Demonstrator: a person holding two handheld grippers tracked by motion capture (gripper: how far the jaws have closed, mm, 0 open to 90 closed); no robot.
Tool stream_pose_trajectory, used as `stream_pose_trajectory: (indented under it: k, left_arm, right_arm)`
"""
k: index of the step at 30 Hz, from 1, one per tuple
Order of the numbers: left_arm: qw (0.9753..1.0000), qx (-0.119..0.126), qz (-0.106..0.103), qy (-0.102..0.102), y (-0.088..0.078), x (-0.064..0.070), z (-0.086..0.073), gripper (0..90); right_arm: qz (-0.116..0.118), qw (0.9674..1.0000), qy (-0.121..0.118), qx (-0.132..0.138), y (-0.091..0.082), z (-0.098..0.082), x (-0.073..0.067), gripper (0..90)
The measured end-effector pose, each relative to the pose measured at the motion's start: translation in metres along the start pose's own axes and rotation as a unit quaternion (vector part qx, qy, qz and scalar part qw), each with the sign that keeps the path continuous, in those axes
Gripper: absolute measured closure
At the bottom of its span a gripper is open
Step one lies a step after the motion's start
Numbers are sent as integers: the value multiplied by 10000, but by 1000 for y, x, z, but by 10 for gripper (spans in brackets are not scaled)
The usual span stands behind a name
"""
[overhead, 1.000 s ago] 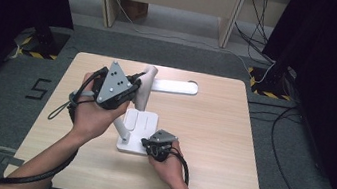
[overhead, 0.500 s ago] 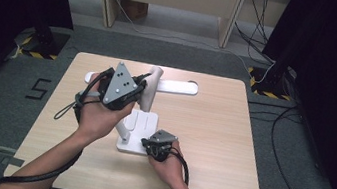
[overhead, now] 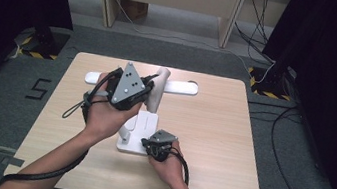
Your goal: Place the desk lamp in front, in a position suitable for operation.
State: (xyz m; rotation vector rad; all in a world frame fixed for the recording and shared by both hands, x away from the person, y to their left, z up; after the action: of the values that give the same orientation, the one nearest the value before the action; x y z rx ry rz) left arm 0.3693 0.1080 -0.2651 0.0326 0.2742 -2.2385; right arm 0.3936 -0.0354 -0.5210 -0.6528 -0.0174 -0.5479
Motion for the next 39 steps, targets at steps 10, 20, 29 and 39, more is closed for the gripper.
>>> stream_pose_trajectory:
  k: [10,20,29,39]
  left_arm:
    - [10000,-2,-46,-2,5,5,2,845]
    - [9999,7,-102,4,13,11,4,845]
    - [9999,-25,-153,23,21,18,7,845]
    - [9996,-75,-247,68,33,28,12,845]
  right_arm:
    - [1,10000,17,-5,0,0,-1,900]
    - [-7,10000,-20,2,0,0,0,900]
    - [-11,10000,-27,5,0,0,0,900]
    - [5,10000,-41,7,0,0,1,900]
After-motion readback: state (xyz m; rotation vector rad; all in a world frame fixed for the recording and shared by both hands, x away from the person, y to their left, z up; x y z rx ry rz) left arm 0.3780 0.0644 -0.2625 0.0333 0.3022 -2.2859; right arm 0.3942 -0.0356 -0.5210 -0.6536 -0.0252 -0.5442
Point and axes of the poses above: each handheld gripper's, and its own axes: y roughly forward along the jaws, z roughly out of its top, x roughly to its right, the point moved 1 cm from there along y, roughly forward along the jaws, and after that the axes turned 14 degrees about -y, right-handed, at the moved point
